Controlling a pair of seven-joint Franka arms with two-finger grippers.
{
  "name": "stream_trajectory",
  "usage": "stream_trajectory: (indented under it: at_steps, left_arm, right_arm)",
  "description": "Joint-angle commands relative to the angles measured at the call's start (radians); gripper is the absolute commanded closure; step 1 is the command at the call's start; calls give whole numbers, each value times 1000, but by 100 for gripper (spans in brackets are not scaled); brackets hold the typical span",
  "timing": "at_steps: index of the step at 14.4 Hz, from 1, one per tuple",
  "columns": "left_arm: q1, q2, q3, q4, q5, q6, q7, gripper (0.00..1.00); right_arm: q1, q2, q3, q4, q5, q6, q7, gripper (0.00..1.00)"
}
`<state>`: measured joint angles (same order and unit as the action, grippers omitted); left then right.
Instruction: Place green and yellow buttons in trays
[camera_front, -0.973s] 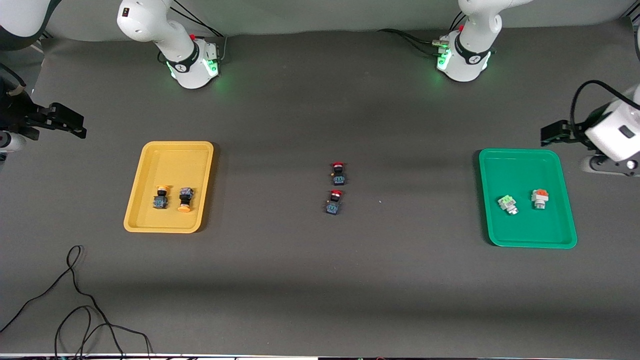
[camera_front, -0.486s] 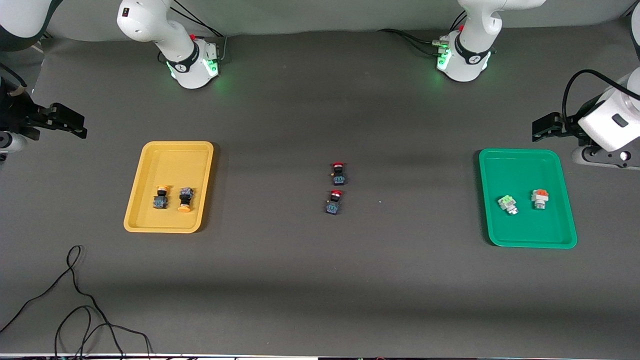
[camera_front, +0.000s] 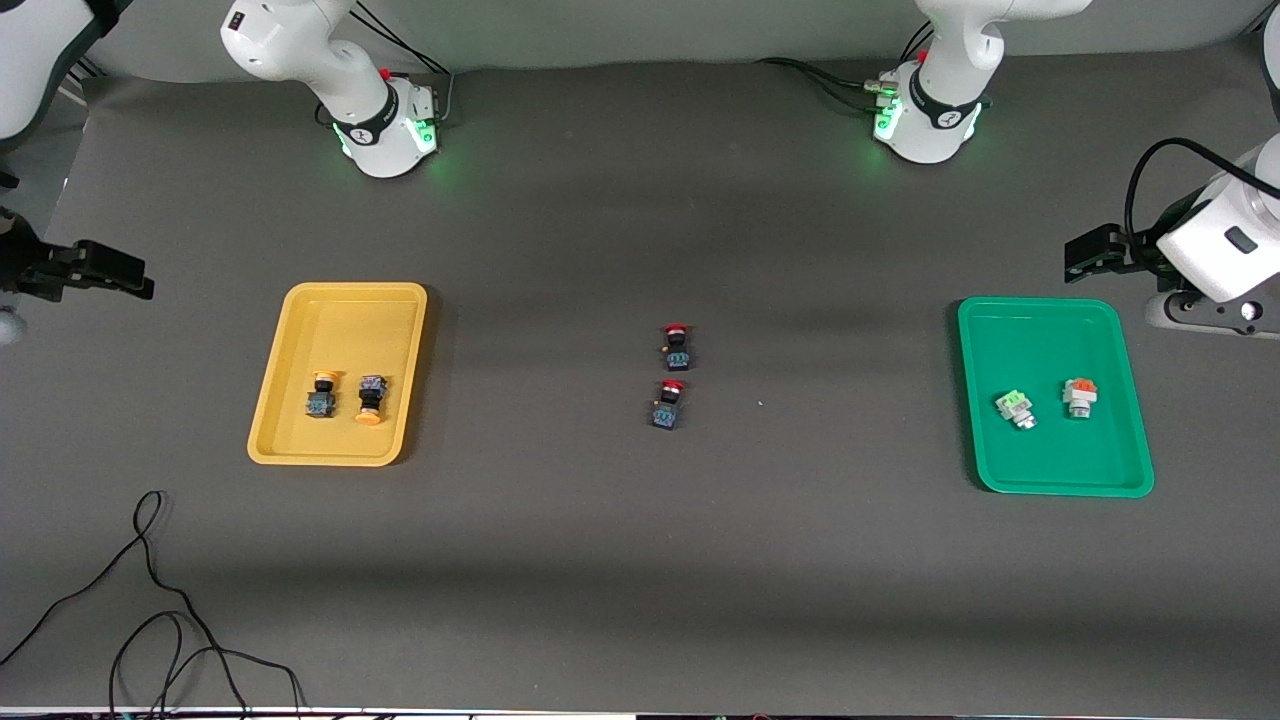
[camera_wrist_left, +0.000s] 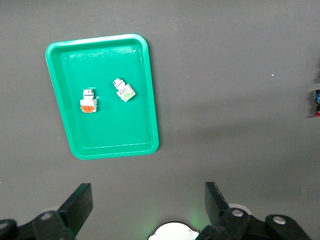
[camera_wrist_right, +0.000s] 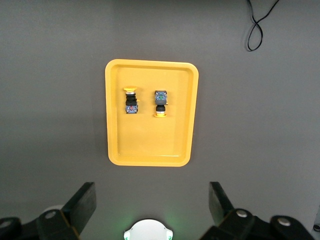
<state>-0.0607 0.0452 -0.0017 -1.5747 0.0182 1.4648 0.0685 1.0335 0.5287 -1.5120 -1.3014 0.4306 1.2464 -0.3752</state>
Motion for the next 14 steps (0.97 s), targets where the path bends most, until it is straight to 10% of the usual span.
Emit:
stream_trajectory:
  at_steps: [1, 8, 14]
  left_arm:
    - [-22, -42, 19, -19, -9, -9, -1, 0]
    - [-22, -44, 19, -18, -11, -9, -2, 0]
    - [-25, -41, 19, -11, -15, -8, -2, 0]
  right_arm:
    - [-36, -18, 32, 54, -18, -38, 7, 0]
    - [-251, -19, 219, 185, -19, -116, 13, 0]
    - [-268, -24, 249, 195, -30, -119, 15, 0]
